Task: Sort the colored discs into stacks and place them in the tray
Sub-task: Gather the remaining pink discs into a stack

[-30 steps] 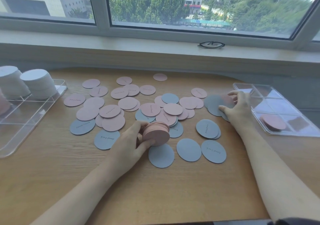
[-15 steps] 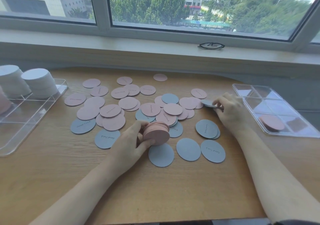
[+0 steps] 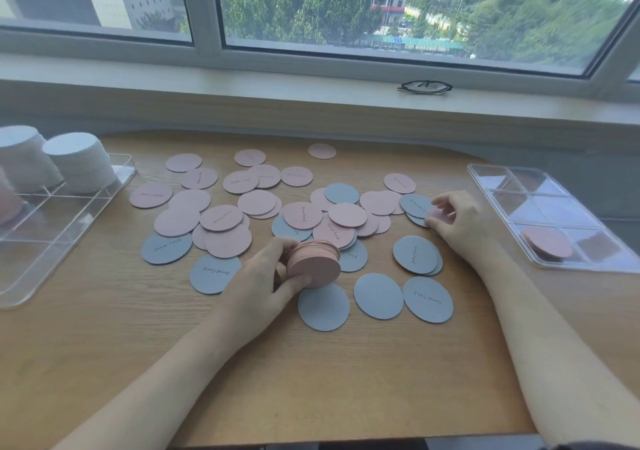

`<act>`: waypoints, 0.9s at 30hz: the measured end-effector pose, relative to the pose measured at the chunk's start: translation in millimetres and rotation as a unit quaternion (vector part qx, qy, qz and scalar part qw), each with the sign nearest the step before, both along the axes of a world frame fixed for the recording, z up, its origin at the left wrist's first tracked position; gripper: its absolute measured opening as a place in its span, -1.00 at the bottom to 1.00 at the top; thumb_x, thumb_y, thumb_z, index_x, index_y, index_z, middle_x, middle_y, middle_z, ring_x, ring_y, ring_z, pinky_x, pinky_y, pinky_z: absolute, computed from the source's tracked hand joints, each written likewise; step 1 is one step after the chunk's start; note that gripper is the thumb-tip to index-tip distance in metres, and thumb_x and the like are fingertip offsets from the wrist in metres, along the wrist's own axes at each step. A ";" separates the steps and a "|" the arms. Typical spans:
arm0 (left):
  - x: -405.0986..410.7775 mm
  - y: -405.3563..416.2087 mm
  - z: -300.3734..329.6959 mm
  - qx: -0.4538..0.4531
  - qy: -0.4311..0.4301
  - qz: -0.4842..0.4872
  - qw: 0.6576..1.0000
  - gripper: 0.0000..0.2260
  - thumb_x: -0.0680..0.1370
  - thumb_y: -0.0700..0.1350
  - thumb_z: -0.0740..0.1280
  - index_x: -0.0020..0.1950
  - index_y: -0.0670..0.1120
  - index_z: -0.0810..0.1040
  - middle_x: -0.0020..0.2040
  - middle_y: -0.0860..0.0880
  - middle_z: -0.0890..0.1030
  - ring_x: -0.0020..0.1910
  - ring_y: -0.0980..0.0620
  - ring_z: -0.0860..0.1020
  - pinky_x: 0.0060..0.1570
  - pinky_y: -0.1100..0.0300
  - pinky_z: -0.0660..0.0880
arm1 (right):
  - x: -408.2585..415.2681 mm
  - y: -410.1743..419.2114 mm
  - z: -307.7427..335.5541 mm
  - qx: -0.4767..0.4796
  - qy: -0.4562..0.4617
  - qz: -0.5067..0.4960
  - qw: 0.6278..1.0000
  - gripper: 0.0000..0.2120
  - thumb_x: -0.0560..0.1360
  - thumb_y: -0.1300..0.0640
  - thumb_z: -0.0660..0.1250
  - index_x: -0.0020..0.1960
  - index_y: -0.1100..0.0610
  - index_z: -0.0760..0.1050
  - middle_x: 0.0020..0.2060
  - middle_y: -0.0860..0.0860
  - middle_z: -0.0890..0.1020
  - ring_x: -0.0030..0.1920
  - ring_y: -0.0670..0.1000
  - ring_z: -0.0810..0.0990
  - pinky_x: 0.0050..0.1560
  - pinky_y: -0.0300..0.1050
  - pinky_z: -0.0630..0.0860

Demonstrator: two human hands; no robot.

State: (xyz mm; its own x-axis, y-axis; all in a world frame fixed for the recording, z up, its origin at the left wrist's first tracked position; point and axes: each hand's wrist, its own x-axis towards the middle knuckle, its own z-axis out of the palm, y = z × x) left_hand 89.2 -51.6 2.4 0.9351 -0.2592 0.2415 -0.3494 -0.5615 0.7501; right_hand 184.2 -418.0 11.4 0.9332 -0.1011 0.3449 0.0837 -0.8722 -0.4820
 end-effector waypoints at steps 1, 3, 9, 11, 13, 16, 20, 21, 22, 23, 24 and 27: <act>-0.1 -0.1 0.2 -0.001 0.001 -0.001 1.000 -0.64 0.53 -0.01 0.45 0.17 0.26 0.34 -0.05 0.08 0.62 -0.20 0.18 0.52 -0.17 0.37 0.38 | -1.3 0.7 1.9 -0.004 -0.001 0.000 1.000 -0.75 0.43 0.19 0.51 0.08 0.13 0.57 -0.06 0.03 0.59 -0.09 0.01 0.55 0.00 -0.06 0.52; 0.1 -0.1 -0.2 -0.001 0.004 -0.001 1.000 -0.64 0.53 0.00 0.44 0.18 0.25 0.34 -0.06 0.08 0.62 -0.21 0.18 0.52 -0.18 0.32 0.38 | -4.5 1.5 5.4 -0.015 -0.015 -0.004 1.000 -0.81 0.45 0.18 0.48 0.05 0.11 0.58 -0.13 0.00 0.64 -0.15 0.00 0.58 -0.06 -0.07 0.53; 0.9 0.1 -0.4 -0.008 0.003 0.003 1.000 -0.65 0.52 -0.03 0.45 0.19 0.22 0.38 -0.06 0.07 0.64 -0.18 0.18 0.53 -0.12 0.30 0.43 | -13.6 18.1 16.1 -0.023 -0.143 -0.010 0.989 -0.89 0.54 0.22 0.34 0.00 0.04 0.58 -0.15 -0.03 0.66 -0.17 -0.05 0.57 -0.08 0.00 0.58; 0.8 0.4 -0.2 -0.015 0.003 0.007 1.000 -0.65 0.52 -0.04 0.46 0.19 0.21 0.38 -0.05 0.08 0.64 -0.17 0.17 0.54 -0.08 0.24 0.47 | -21.1 41.7 24.1 0.050 -0.187 0.023 0.981 -0.91 0.54 0.24 0.38 -0.01 0.07 0.60 -0.15 -0.02 0.66 -0.21 -0.17 0.52 -0.11 -0.25 0.50; 0.9 0.6 0.6 -0.019 0.006 0.010 1.000 -0.65 0.53 -0.06 0.46 0.20 0.20 0.39 -0.02 0.10 0.63 -0.15 0.15 0.55 -0.04 0.20 0.50 | -30.6 73.0 29.1 0.162 -0.171 0.064 0.970 -0.93 0.53 0.22 0.41 -0.02 0.08 0.62 -0.15 -0.07 0.68 -0.19 -0.13 0.57 -0.12 -0.23 0.50; 1.1 0.6 0.9 -0.025 0.000 0.016 1.000 -0.65 0.52 -0.07 0.46 0.21 0.16 0.41 0.01 0.14 0.62 -0.14 0.16 0.55 -0.05 0.20 0.50 | -44.0 115.4 28.3 0.293 -0.095 0.149 0.940 -0.92 0.52 0.23 0.43 -0.02 0.09 0.62 -0.12 -0.04 0.70 -0.08 0.04 0.66 -0.03 0.01 0.60; 1.3 0.5 0.8 -0.039 -0.010 0.032 0.999 -0.58 0.51 -0.11 0.47 0.32 0.09 0.44 0.07 0.18 0.61 -0.11 0.25 0.55 -0.04 0.27 0.46 | -55.0 145.8 23.2 0.349 -0.014 0.250 0.903 -0.88 0.49 0.34 0.44 -0.02 0.17 0.61 -0.14 0.04 0.70 -0.08 0.08 0.68 -0.09 -0.01 0.62; 1.7 0.7 0.8 -0.045 -0.009 0.034 0.998 -0.51 0.51 -0.13 0.47 0.39 0.09 0.42 0.09 0.17 0.61 -0.10 0.26 0.54 -0.02 0.26 0.47 | -55.7 149.0 21.7 0.346 0.012 0.273 0.897 -0.88 0.49 0.35 0.43 0.00 0.20 0.60 -0.14 0.07 0.69 -0.11 0.06 0.68 -0.13 -0.06 0.60; 2.2 1.1 0.7 -0.045 -0.010 0.034 0.998 -0.46 0.51 -0.14 0.47 0.44 0.10 0.39 0.09 0.16 0.61 -0.10 0.25 0.54 -0.01 0.25 0.48 | -56.2 151.2 20.5 0.337 0.039 0.299 0.892 -0.89 0.51 0.35 0.41 0.01 0.22 0.60 -0.13 0.10 0.68 -0.12 0.04 0.67 -0.15 -0.10 0.58; 2.4 1.3 0.9 -0.039 -0.015 0.032 0.999 -0.44 0.51 -0.15 0.47 0.46 0.10 0.39 0.08 0.15 0.61 -0.13 0.23 0.53 -0.03 0.26 0.47 | -56.0 151.4 18.8 0.325 0.062 0.319 0.888 -0.90 0.53 0.34 0.39 0.03 0.24 0.60 -0.12 0.11 0.67 -0.13 0.02 0.67 -0.15 -0.12 0.57; 2.0 1.2 1.4 -0.029 -0.023 0.027 0.999 -0.47 0.52 -0.14 0.47 0.45 0.09 0.42 0.05 0.14 0.60 -0.16 0.19 0.52 -0.07 0.30 0.44 | -55.7 150.8 18.0 0.311 0.075 0.328 0.889 -0.91 0.56 0.30 0.37 0.05 0.23 0.60 -0.11 0.10 0.67 -0.12 0.01 0.67 -0.12 -0.13 0.58; -0.4 0.3 5.4 -0.011 -0.035 0.024 0.999 -0.60 0.52 -0.09 0.46 0.34 0.06 0.50 -0.10 0.20 0.55 -0.16 0.19 0.50 -0.12 0.41 0.38 | -43.9 144.3 16.7 0.186 0.036 0.263 0.946 -0.88 0.59 0.12 0.35 0.09 0.09 0.62 -0.01 -0.05 0.67 0.02 -0.12 0.62 0.00 -0.16 0.52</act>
State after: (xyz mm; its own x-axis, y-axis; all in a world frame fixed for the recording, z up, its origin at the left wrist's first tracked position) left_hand 88.8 -51.4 7.8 0.9270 -0.2091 0.3113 -0.3744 -0.5627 0.7370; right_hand 140.3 -273.7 28.0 0.9078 0.2823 0.3101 0.4141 -0.4869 -0.7691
